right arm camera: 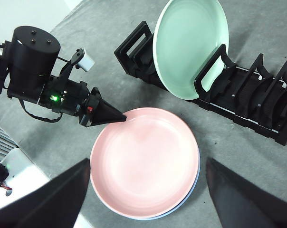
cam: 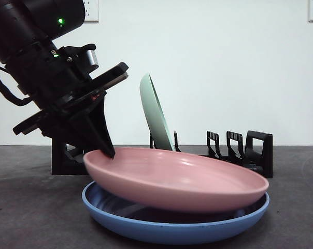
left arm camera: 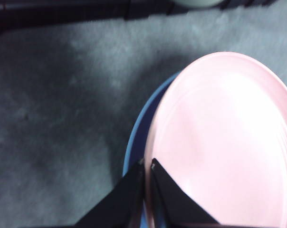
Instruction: Place the plate
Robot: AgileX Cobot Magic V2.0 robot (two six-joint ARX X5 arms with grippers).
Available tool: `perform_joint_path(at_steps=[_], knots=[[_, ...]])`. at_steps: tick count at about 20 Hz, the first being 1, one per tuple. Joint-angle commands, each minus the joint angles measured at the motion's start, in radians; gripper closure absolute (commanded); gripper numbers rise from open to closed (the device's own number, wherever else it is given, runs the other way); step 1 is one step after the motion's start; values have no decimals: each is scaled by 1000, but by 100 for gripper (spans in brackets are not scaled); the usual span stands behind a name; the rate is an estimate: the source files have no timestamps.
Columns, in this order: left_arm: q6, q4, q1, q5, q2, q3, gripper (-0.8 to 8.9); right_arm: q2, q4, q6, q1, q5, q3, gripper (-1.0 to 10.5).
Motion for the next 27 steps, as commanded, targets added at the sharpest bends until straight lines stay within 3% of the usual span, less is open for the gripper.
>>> perform_joint_path(at_steps=[1, 5, 9, 14, 20, 27], knots=[[-44, 20, -14, 10, 19, 8, 808, 4, 5, 3, 2, -3, 16, 563], [-44, 16, -23, 10, 19, 8, 792, 4, 6, 3, 2, -3, 16, 563], [-44, 14, -26, 9, 19, 8, 655, 4, 5, 3, 2, -3, 16, 563], [-52, -52, -26, 10, 10, 26, 344, 4, 1, 3, 2, -3, 16, 563], [1, -201, -25, 10, -98, 88, 336, 5, 2, 2, 2, 5, 16, 563], [120, -485, -25, 10, -378, 150, 336, 5, 2, 2, 2, 5, 16, 563]])
